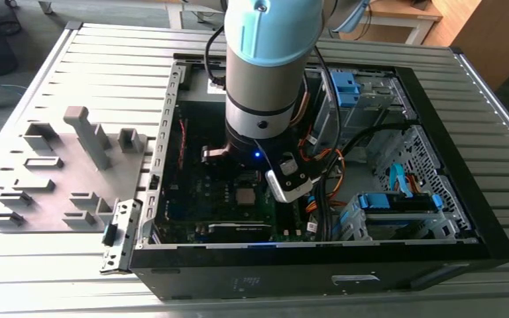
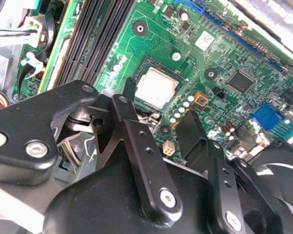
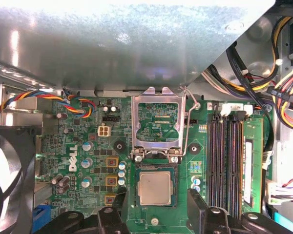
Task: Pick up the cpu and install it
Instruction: 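Place the cpu into insertion slot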
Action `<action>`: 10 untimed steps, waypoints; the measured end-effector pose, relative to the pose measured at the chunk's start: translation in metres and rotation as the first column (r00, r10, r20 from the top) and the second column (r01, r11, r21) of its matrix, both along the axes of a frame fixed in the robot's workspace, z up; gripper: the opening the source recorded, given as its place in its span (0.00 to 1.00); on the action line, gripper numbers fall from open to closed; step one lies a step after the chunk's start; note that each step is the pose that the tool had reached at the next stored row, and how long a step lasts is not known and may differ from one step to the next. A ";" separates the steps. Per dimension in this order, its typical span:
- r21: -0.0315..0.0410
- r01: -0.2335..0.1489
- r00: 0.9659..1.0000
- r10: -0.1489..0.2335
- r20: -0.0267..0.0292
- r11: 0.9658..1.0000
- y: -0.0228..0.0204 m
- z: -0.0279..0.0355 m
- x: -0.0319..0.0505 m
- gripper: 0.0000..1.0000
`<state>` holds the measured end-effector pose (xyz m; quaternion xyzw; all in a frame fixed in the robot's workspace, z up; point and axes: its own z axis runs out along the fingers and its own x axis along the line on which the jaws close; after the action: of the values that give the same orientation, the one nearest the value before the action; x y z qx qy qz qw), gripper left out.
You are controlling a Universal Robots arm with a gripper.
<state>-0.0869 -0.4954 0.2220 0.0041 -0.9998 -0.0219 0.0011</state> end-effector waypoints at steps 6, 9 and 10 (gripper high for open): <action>0.000 0.000 1.000 0.000 0.000 1.000 0.0000 0.0000 0.0000 0.60; 0.000 0.000 1.000 0.000 0.000 1.000 0.0000 0.0000 0.0000 0.52; 0.000 0.000 1.000 0.000 0.000 1.000 0.0000 0.0000 0.0000 0.52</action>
<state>-0.0869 -0.4954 0.2220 0.0041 -0.9998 -0.0217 0.0011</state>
